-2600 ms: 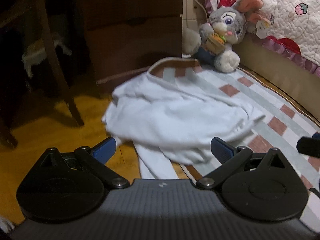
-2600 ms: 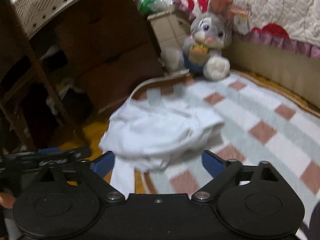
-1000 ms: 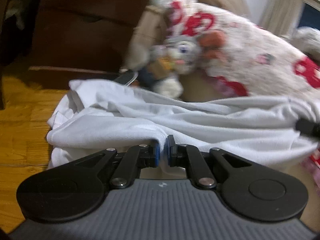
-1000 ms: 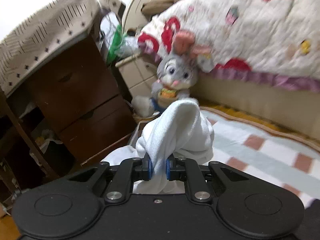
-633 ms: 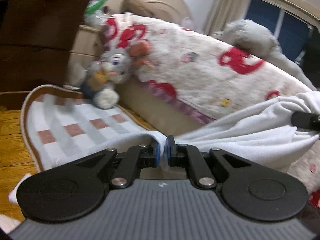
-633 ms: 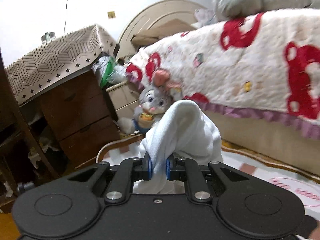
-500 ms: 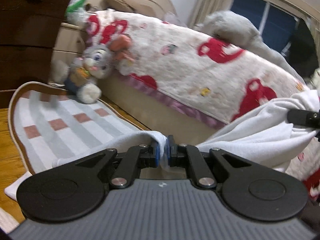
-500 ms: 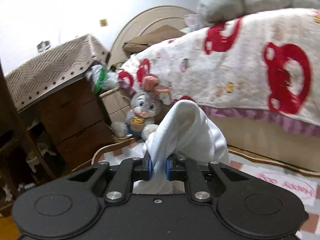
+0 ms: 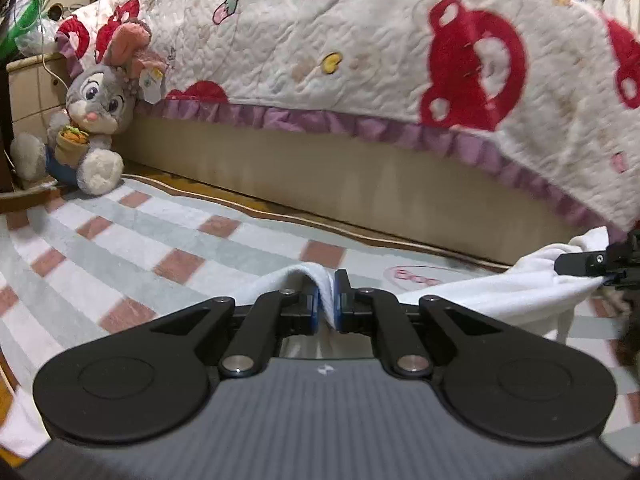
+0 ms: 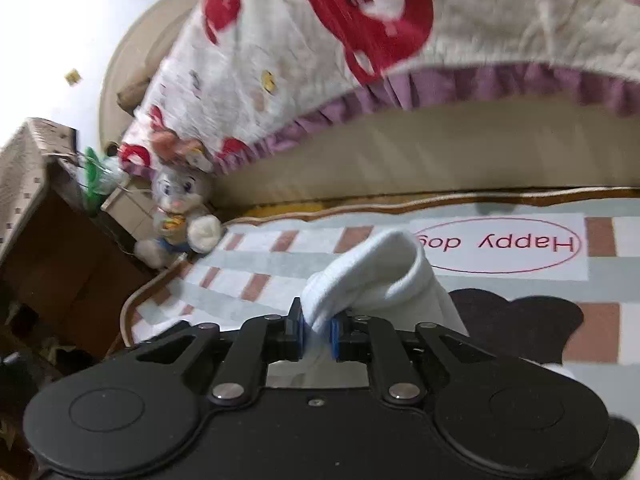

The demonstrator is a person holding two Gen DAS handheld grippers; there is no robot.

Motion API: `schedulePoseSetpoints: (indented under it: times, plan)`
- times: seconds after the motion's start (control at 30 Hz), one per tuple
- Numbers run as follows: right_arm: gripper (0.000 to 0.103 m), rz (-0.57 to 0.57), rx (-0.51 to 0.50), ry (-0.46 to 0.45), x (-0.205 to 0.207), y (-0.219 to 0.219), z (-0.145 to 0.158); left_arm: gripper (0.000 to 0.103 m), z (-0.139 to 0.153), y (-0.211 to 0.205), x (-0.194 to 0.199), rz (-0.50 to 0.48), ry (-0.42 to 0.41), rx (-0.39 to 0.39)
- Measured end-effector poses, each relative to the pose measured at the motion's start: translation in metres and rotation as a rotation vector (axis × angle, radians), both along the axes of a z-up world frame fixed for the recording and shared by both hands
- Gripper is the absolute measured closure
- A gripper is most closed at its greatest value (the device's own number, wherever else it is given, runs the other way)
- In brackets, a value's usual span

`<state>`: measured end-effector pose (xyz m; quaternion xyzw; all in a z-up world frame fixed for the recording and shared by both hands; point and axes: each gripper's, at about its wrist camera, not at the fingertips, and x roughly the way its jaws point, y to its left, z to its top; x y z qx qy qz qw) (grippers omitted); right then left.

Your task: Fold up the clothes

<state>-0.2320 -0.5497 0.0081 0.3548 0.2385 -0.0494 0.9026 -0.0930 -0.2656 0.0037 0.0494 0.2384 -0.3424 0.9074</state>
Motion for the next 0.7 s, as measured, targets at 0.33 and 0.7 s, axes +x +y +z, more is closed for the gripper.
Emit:
schedulePoseSetpoints:
  times: [0.33, 0.7]
  plan:
    - [0.051, 0.015, 0.108, -0.024, 0.088, -0.044, -0.059, 0.092, -0.032, 0.026, 0.136, 0.013, 0.039, 0.021]
    - [0.051, 0.113, -0.099, 0.211, 0.133, -0.021, -0.107, 0.093, -0.107, 0.085, 0.22, 0.003, 0.26, -0.127]
